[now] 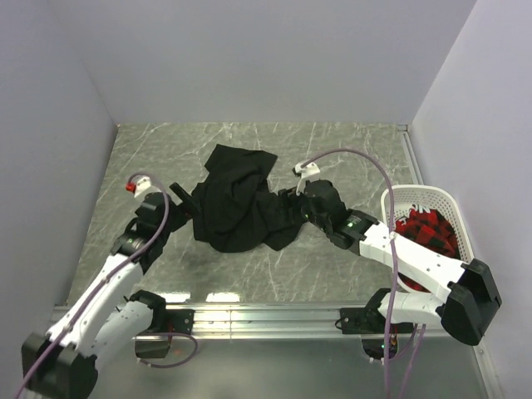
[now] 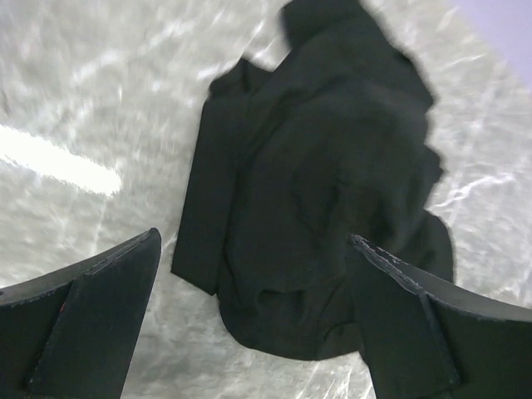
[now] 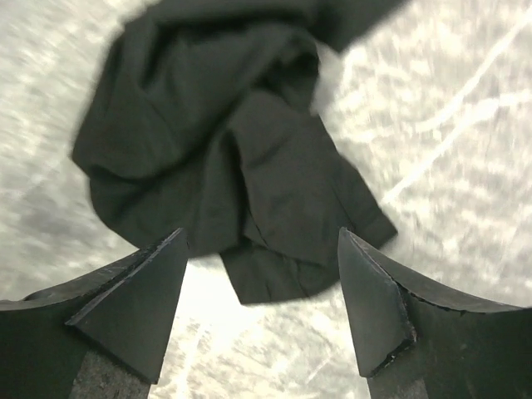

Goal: Fold and stack the long sleeve shirts
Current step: Move the shirt to the center of the board

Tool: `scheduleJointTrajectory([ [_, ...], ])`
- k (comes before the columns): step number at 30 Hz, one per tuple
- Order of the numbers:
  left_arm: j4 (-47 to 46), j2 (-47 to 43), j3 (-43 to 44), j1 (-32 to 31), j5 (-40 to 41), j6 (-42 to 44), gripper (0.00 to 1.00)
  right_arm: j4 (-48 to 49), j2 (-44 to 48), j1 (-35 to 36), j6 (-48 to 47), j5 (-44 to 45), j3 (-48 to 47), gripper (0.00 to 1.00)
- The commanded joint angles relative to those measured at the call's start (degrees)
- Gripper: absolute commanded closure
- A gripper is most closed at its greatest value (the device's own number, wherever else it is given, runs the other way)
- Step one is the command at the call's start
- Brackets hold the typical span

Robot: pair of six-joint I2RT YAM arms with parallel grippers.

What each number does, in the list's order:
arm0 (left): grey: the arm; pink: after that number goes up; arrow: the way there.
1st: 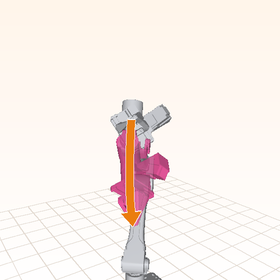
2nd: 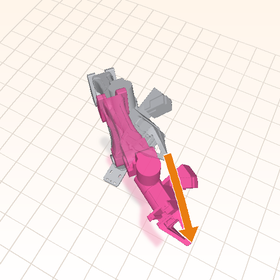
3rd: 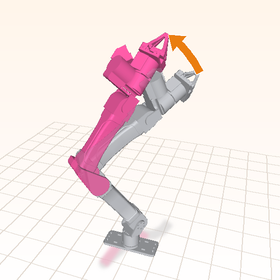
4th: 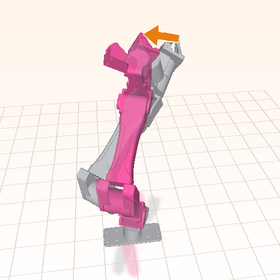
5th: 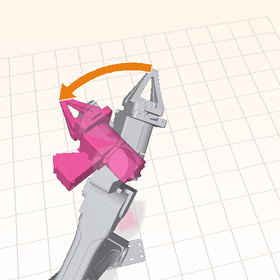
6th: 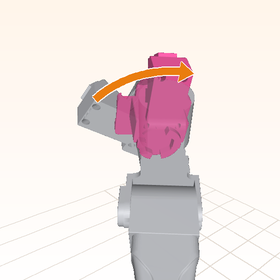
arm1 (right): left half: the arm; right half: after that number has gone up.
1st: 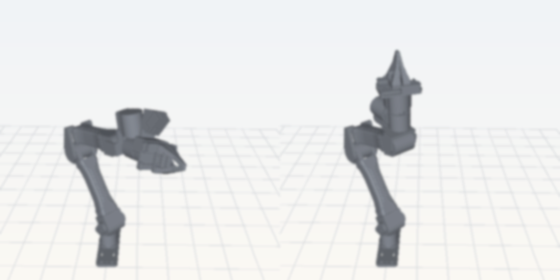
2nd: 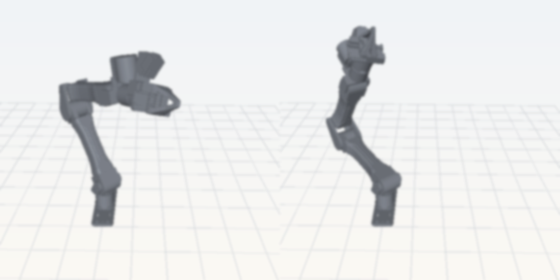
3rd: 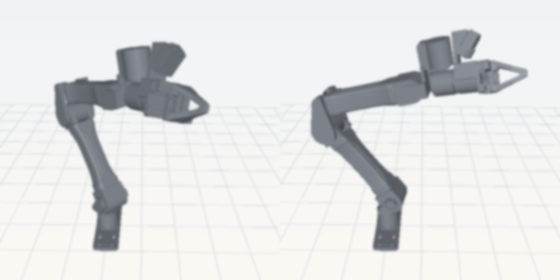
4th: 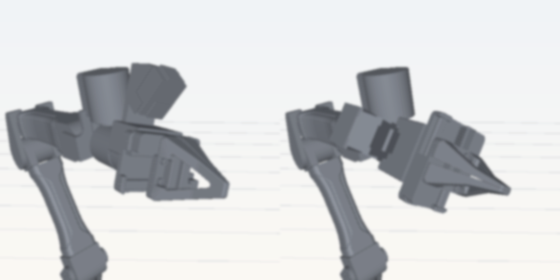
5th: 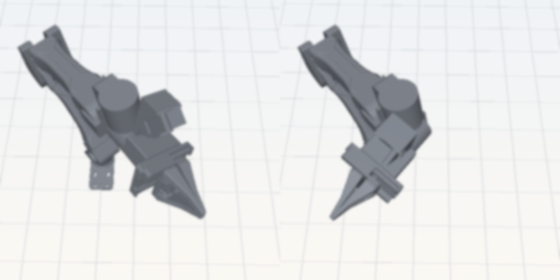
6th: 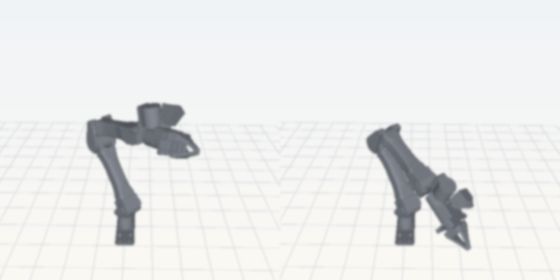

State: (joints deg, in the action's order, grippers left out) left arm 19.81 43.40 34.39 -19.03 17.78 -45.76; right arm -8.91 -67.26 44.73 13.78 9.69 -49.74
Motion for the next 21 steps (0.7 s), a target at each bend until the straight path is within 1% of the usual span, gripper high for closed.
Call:
scheduleJointTrajectory([
  [1,-4.42,6.16,-0.81,0.74,-1.34,-8.37,0.01,2.31,-0.15,-0.17,3.0,1.83,2.8,0.21],
  [2,-4.69,9.22,-1.17,1.01,-1.95,-9.34,0.01,2.66,0.11,-0.26,3.35,1.65,3.32,0.22],
  [5,-6.45,13.62,-2.92,2.32,-3.28,-11.8,0.03,4.07,0.99,-0.17,4.76,0.68,5.96,0.22],
  [8,-8.56,16.53,-5.29,3.03,-4.42,-13.74,0.09,5.13,1.35,-0.17,5.73,0.85,8.42,0.23],
  [10,-9.26,17.77,-6.09,3.03,-5.47,-14.09,0.11,5.65,1.35,-0.26,5.99,1.47,9.92,0.23],
  [14,-10.05,21.8,-6.27,3.03,-6.62,-14.36,0.12,6.53,1.52,-0.26,6.26,2.0,11.68,0.23],
  [16,-10.41,23.13,-6.09,3.03,-6.97,-14.27,0.15,7.41,1.7,-0.26,6.17,1.73,12.47,0.23],
  [21,-11.55,29.01,-4.69,3.03,-8.55,-13.57,0.17,8.82,1.53,-0.35,6.0,1.55,13.52,0.23],
])
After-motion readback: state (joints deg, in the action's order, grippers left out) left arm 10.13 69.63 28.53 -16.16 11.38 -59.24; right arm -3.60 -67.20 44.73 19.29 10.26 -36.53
